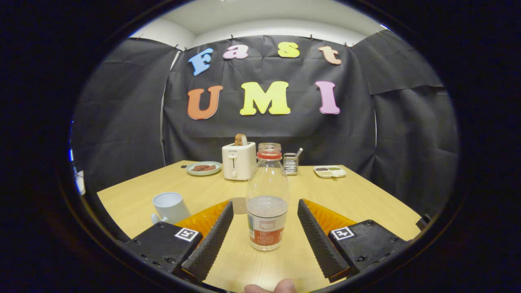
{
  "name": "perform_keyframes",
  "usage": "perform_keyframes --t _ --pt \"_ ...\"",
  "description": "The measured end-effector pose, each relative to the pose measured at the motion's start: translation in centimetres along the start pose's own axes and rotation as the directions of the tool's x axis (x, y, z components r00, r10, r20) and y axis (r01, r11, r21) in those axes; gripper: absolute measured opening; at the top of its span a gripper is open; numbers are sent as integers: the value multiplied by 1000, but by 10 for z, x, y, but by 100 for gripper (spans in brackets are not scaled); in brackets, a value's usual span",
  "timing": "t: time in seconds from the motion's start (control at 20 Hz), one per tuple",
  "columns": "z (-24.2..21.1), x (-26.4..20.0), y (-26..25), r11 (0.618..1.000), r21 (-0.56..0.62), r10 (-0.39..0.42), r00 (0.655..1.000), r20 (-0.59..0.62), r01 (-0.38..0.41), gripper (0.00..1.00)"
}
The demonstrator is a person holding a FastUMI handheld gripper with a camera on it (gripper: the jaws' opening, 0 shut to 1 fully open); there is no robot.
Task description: Take the bottle from table, then pour the juice into the cup, finally place the bottle on the coaster
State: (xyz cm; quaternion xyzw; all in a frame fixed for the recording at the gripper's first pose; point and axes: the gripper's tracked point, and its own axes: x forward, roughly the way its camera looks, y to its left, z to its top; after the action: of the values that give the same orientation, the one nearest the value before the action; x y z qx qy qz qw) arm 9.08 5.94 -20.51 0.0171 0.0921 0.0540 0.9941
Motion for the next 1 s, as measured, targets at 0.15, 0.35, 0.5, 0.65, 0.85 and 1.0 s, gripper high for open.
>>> perform_keyframes --t 0.15,0.35,0.5,0.65,0.85,1.0 --pt "-13 14 -1 1000 16 -9 1000 -24 9 100" --pt "-24 29 -4 999 31 -16 999 -47 17 100" --pt "-31 42 -10 998 51 -23 997 -68 26 100" --pt "-39 51 -14 995 99 -13 995 -96 22 100" --pt "-46 59 -9 988 152 17 991 -131 3 93" --pt "-44 60 -8 990 141 15 990 -141 5 84"
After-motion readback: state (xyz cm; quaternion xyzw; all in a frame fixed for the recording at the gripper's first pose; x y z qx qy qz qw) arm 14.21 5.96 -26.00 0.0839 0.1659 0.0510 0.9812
